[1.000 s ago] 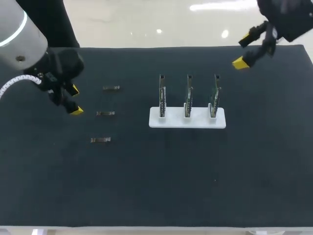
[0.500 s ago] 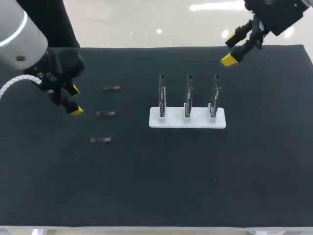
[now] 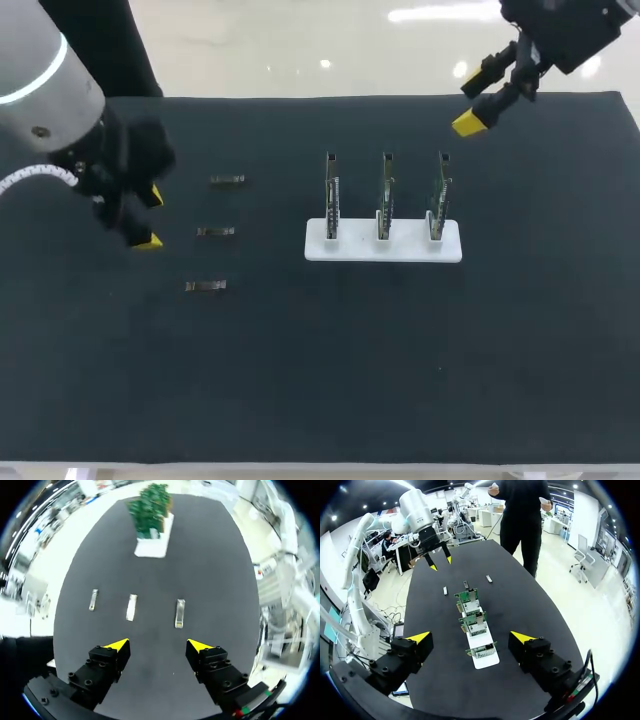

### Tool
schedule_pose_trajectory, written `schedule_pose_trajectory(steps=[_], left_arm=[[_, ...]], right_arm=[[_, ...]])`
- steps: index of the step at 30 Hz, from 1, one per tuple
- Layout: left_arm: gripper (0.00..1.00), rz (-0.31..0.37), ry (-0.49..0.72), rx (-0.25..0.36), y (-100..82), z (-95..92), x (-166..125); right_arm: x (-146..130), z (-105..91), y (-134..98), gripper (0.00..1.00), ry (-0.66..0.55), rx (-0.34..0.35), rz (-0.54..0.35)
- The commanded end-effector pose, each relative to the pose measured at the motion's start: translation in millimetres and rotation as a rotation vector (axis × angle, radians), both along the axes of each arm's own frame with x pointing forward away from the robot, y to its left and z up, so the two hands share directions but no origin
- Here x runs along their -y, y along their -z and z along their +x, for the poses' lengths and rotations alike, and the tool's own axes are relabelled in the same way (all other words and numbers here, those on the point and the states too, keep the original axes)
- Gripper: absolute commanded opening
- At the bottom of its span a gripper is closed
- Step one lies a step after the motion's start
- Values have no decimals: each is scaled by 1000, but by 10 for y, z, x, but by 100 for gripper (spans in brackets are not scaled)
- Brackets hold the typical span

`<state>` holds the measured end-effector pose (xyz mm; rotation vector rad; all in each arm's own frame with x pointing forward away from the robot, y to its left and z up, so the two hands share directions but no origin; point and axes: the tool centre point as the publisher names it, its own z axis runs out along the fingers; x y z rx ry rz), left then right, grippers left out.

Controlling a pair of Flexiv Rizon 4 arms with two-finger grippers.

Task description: Pick up the optical module with the left hand, and insert it into the network port with the right hand.

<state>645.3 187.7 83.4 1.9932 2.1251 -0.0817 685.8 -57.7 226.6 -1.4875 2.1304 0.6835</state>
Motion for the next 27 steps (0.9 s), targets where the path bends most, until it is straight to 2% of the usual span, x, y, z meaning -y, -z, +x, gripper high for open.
schedule_pose_trajectory(steps=[1,3,5,9,14,22,27], left_arm=[[100,59,48,-18,61,24,48],[100,74,53,-25,117,17,56],[100,101,68,-72,168,22,62],[100,115,40,-103,278,60,99],[100,122,3,-101,411,85,144],[100,146,-9,-138,525,56,244],[100,149,-10,-134,593,14,291]], right_arm=[[2,-6,3,100,0,2,2],[2,-6,3,100,0,2,2],[2,-6,3,100,0,2,2],[2,-6,3,100,0,2,2],[2,-6,3,100,0,2,2],[2,-6,3,100,0,2,2],[2,-6,3,100,0,2,2]])
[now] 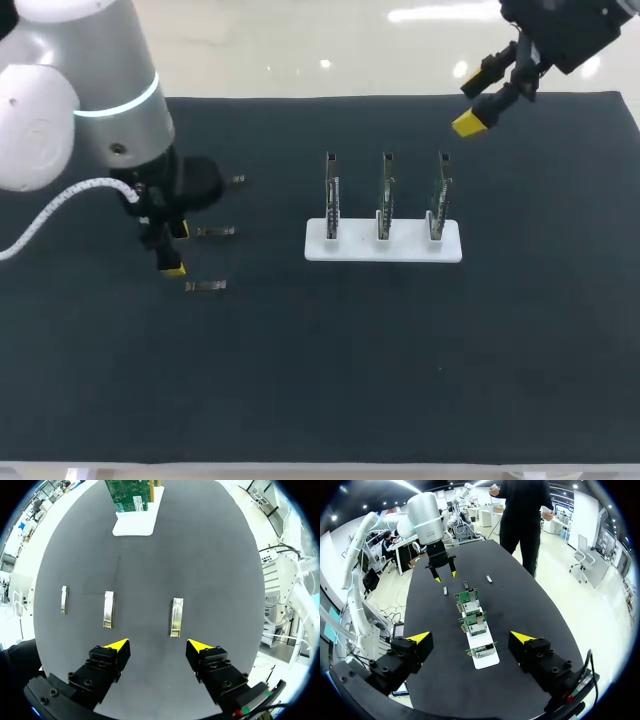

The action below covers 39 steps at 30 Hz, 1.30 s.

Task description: Pick up the optical module with the left hand, and insert it into the network port with the right hand.

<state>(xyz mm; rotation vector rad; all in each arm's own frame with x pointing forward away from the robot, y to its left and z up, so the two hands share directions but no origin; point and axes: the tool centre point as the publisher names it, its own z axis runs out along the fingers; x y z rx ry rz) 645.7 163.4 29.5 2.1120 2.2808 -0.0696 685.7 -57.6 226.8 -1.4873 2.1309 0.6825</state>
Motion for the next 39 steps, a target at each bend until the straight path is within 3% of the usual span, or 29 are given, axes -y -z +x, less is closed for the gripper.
schedule_pose_trajectory(steps=[1,12,33,34,37,39], left_arm=[[100,11,-3,8,77,-5,55],[100,25,-20,29,233,-134,51],[100,16,-5,38,311,-213,70],[93,14,-1,37,314,-220,61],[88,15,0,36,329,-229,58],[77,16,-2,36,335,-230,57]], right_arm=[[2,-4,4,100,-1,1,3],[2,-4,4,100,-1,1,3],[2,-4,4,100,-1,1,3],[2,-4,4,100,-1,1,3],[2,-4,4,100,-1,1,3],[2,-4,4,100,-1,1,3]])
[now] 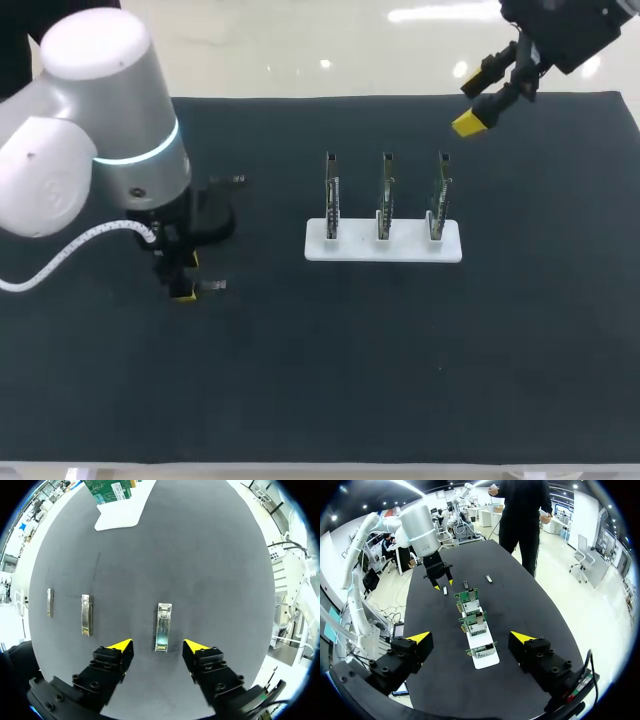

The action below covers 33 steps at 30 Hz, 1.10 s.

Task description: Pick up the optical module with the left hand, and insert it into the network port with the right hand.

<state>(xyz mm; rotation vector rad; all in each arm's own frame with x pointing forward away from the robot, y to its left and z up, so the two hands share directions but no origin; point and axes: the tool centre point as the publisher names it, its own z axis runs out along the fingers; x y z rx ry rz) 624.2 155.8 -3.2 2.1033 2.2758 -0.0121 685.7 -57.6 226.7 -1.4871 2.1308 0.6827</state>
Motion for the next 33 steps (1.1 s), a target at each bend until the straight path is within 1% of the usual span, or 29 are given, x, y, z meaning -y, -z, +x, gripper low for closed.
schedule_pose_trajectory(steps=[1,2,4,8,12,13,14,16,17,18,19,23,25,26,27,28,29,30,33], left_arm=[[76,-5,1,4,11,-16,-17],[73,-7,2,6,14,-17,-17],[72,-9,4,7,21,-19,-20],[75,-8,2,11,58,-21,-14],[64,-8,2,17,90,-20,-1],[64,-8,1,18,94,-20,2],[62,-8,2,19,99,-19,4],[60,-7,1,20,112,-17,9],[58,-7,1,21,122,-16,10],[49,-6,1,23,128,-15,10],[46,-6,0,24,135,-14,12],[47,0,-1,27,164,-9,17],[42,1,-2,29,179,-8,22],[37,1,-2,29,184,-7,26],[28,1,-4,31,189,-7,29],[25,1,-5,31,193,-6,33],[11,1,-7,32,198,-5,38],[0,1,-9,33,200,-4,41],[0,-12,-13,38,190,-5,47]], right_arm=[[2,-4,3,100,-1,1,2],[2,-4,3,100,-1,1,2],[2,-4,3,100,-1,1,2],[2,-4,3,100,-1,1,2],[2,-4,3,100,-1,1,2],[2,-4,3,100,-1,1,2],[2,-4,3,100,-1,1,2],[2,-4,3,100,-1,1,2],[2,-4,3,100,-1,1,2],[2,-4,3,100,-1,1,2],[2,-4,3,100,-1,1,2],[2,-4,3,100,-1,1,2],[2,-4,3,100,-1,1,2],[2,-4,3,100,-1,1,2],[2,-4,3,100,-1,1,2],[2,-4,3,100,-1,1,2],[2,-4,3,100,-1,1,2],[2,-4,3,100,-1,1,2],[2,-4,3,100,-1,1,2]])
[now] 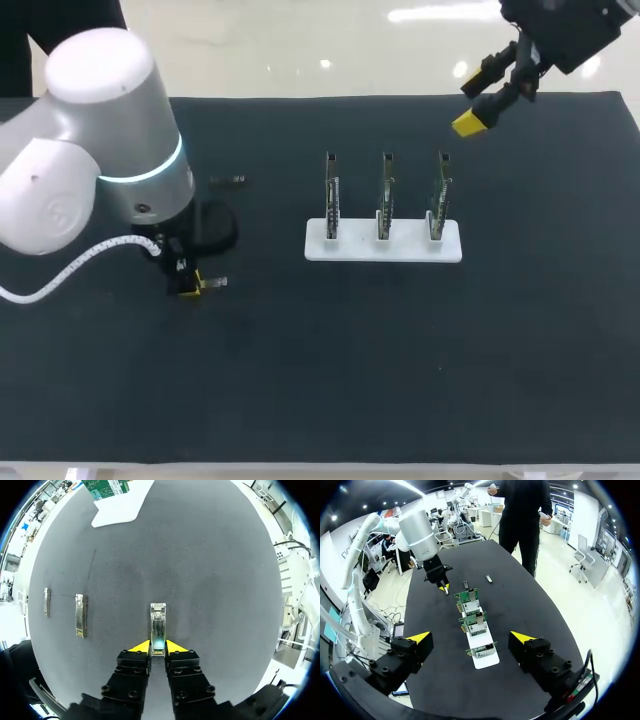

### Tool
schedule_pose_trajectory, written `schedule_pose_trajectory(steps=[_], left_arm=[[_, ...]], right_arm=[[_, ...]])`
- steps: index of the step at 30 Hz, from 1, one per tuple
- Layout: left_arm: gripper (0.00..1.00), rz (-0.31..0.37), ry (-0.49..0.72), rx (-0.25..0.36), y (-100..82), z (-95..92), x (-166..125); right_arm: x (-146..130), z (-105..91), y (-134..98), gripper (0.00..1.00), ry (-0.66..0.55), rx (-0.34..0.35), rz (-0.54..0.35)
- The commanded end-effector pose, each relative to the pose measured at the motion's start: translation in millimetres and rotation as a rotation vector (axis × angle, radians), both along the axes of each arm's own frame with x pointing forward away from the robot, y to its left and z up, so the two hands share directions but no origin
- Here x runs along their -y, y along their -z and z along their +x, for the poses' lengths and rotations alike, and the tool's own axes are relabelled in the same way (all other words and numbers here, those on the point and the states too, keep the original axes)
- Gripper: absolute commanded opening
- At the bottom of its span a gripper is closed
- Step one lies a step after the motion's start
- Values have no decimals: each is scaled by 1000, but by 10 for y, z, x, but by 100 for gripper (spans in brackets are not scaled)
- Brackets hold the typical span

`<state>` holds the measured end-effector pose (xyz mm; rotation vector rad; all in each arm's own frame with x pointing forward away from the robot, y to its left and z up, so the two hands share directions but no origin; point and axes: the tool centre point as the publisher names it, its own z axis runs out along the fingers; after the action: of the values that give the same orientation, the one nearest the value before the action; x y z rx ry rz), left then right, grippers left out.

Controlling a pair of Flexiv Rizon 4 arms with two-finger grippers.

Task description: Pick up the optical module with the left hand, and insert it into the network port with the right hand.

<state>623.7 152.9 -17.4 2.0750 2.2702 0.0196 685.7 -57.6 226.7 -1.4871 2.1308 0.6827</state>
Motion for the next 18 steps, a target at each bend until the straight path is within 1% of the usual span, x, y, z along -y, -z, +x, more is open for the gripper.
schedule_pose_trajectory(steps=[1,2,6,7,8,10,11,13,17,18], left_arm=[[0,-17,-3,9,24,-5,19],[0,-21,-4,6,-3,-6,19],[0,-73,-16,23,-153,-21,-4],[0,-92,-17,37,-190,-25,-18],[0,-100,-22,34,-233,-25,-31],[0,-146,-28,60,-347,-24,-53],[0,-154,-35,59,-404,-25,-65],[0,-221,-37,96,-509,-26,-85],[0,-319,-58,109,-734,-9,-102],[0,-358,-58,126,-790,-4,-105]], right_arm=[[2,-4,3,100,-1,1,2],[2,-4,3,100,-1,1,2],[2,-4,3,100,-1,1,2],[2,-4,3,100,-1,1,2],[2,-4,3,100,-1,1,2],[2,-4,3,100,-1,1,2],[2,-4,3,100,-1,1,2],[2,-4,3,100,-1,1,2],[2,-4,3,100,-1,1,2],[2,-4,3,100,-1,1,2]])
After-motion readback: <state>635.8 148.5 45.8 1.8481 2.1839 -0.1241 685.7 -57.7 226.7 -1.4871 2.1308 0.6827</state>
